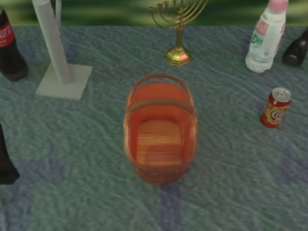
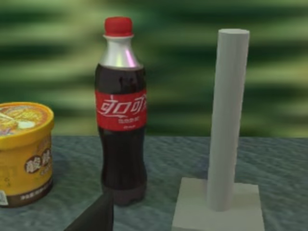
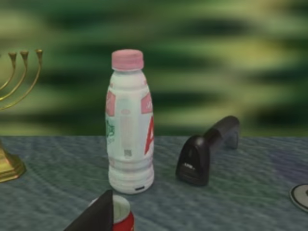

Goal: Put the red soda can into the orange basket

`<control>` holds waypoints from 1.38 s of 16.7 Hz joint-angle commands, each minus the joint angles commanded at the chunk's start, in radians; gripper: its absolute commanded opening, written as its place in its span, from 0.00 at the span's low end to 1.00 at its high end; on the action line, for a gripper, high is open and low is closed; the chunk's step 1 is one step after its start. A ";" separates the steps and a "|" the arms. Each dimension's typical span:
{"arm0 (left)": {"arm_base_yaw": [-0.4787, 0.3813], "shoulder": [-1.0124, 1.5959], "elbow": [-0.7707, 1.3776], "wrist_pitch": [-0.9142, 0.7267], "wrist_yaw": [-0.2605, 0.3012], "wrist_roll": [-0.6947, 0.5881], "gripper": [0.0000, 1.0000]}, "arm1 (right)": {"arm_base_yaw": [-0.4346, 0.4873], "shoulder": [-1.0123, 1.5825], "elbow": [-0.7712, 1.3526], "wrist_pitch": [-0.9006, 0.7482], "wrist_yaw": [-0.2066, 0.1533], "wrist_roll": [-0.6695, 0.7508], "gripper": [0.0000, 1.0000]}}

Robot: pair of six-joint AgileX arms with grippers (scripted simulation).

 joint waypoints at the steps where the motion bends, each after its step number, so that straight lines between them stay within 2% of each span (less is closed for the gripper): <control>1: 0.000 0.000 0.000 0.000 0.000 0.000 1.00 | 0.000 0.000 0.000 0.000 0.000 0.000 1.00; 5: 0.000 0.000 0.000 0.000 0.000 0.000 1.00 | 0.009 0.062 0.057 -0.052 -0.002 -0.022 1.00; 9: 0.000 0.000 0.000 0.000 0.000 0.000 1.00 | 0.029 0.293 0.252 -0.209 -0.002 -0.092 1.00; 23: 0.000 0.000 0.000 0.000 0.000 0.000 1.00 | 0.129 1.750 1.442 -0.935 0.004 -0.463 1.00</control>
